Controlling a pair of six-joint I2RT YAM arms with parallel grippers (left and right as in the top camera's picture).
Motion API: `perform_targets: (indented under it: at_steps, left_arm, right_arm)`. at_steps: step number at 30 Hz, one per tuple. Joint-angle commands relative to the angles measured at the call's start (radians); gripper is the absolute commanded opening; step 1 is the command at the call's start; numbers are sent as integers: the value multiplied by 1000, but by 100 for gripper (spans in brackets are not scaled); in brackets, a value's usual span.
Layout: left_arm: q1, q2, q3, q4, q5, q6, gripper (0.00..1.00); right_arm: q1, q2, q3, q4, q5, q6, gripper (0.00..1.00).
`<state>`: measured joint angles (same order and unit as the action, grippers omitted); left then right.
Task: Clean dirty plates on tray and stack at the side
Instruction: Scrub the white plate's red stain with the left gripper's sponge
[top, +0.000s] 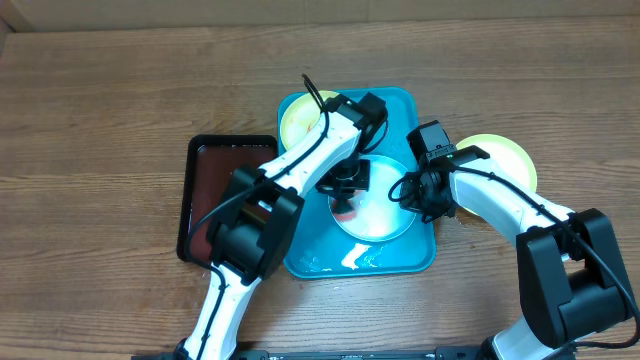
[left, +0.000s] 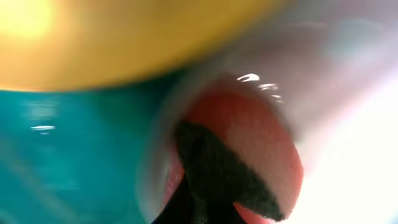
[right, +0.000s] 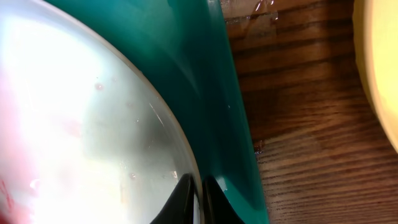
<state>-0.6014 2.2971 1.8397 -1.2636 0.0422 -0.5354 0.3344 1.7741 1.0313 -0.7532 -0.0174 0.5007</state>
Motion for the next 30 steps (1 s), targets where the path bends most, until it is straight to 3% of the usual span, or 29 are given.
perform_targets:
  at_steps: [1, 4, 10, 16, 19, 25, 30]
  left_arm:
    - [41, 26, 16, -10, -214, -42, 4]
    - [43, 26, 16, 18, -203, -41, 4]
    - [19, 27, 16, 78, -40, 3, 4]
    - [-13, 35, 13, 193, 320, 43, 4]
    - [-35, 38, 13, 229, 407, 42, 5]
    - [-47, 38, 13, 206, 410, 42, 4]
    - [-18, 38, 13, 120, 245, 41, 4]
  right_arm:
    - [6, 12, 5, 4, 16, 21, 5]
    - [6, 12, 5, 4, 16, 21, 5]
    - [6, 12, 5, 4, 16, 20, 5]
    - [6, 12, 5, 2, 16, 21, 5]
    - [6, 12, 5, -2, 16, 20, 5]
    - [6, 12, 5, -3, 16, 20, 5]
    - [6, 12, 5, -3, 16, 20, 5]
